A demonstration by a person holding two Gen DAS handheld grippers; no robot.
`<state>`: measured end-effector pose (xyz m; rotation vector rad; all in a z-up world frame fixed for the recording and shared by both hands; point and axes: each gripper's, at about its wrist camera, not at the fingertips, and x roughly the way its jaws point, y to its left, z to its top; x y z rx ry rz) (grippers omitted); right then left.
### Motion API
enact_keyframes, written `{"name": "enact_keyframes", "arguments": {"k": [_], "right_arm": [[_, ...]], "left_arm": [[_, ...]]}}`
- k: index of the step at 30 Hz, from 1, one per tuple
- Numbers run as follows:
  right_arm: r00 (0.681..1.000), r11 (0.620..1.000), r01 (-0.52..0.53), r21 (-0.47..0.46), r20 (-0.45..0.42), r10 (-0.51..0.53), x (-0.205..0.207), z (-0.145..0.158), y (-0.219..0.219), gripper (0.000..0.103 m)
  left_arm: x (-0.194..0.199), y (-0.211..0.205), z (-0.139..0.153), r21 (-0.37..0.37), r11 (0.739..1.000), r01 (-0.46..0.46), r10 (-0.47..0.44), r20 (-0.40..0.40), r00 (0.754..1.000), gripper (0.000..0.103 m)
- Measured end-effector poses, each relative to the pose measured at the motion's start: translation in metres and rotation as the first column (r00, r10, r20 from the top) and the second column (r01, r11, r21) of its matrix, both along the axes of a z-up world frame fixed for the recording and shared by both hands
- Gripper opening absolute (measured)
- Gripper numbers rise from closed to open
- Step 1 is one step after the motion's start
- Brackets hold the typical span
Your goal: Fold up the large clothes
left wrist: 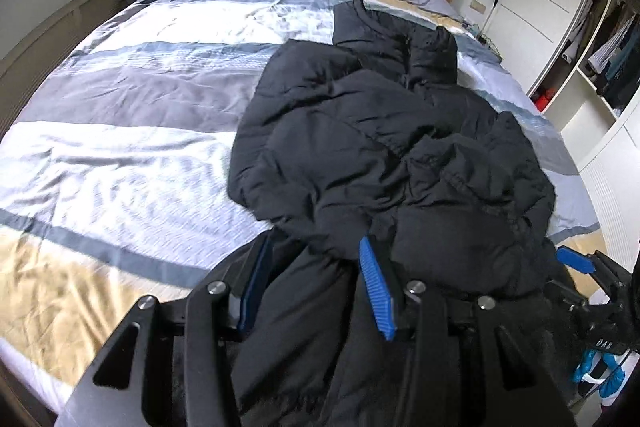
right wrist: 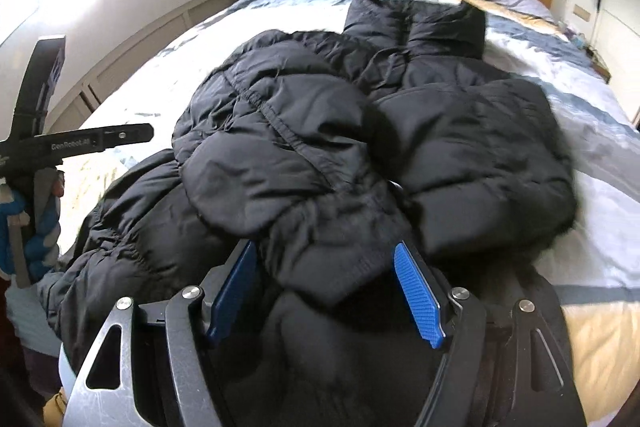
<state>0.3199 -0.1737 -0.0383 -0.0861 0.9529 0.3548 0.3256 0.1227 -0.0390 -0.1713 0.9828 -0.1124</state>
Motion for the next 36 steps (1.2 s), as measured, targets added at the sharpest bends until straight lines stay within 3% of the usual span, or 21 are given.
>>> {"name": "enact_keyframes", "arguments": {"k": [2, 4, 9, 16, 23, 30, 36], "right_arm": [[1.0, 1.0, 0.017, 0.009, 0.025, -0.017, -0.01, 0.013, -0.011, 0.072], [0.998, 0.999, 0.037, 0.018, 0.053, -0.037, -0.021, 0.027, -0.024, 0.073], [0.989, 0.996, 0.083, 0.025, 0.122, -0.085, -0.045, 0.064, -0.056, 0.075], [0.962, 0.986, 0.159, 0.044, 0.219, -0.165, -0.046, 0.12, -0.107, 0.078], [0.925, 0.97, 0.228, 0.084, 0.293, -0.242, -0.009, 0.169, -0.149, 0.083], [0.897, 0.957, 0.272, 0.101, 0.332, -0.29, 0.046, 0.193, -0.173, 0.084], [0.893, 0.951, 0.287, 0.117, 0.326, -0.309, 0.106, 0.197, -0.186, 0.085]], "left_arm": [[-0.009, 0.004, 0.012, -0.004, 1.0, -0.008, 0.008, 0.003, 1.0, 0.045], [-0.017, 0.007, 0.024, 0.002, 1.0, -0.015, 0.015, 0.016, 1.0, 0.06], [-0.028, 0.018, 0.057, -0.006, 0.999, -0.032, 0.033, 0.043, 0.999, 0.061], [-0.018, 0.043, 0.116, -0.012, 0.998, -0.064, 0.065, 0.093, 0.994, 0.062], [0.029, 0.062, 0.167, -0.042, 0.994, -0.101, 0.106, 0.15, 0.983, 0.065], [0.086, 0.07, 0.179, -0.055, 0.99, -0.13, 0.137, 0.155, 0.978, 0.065], [0.143, 0.062, 0.17, -0.04, 0.992, -0.118, 0.122, 0.138, 0.983, 0.065]]}}
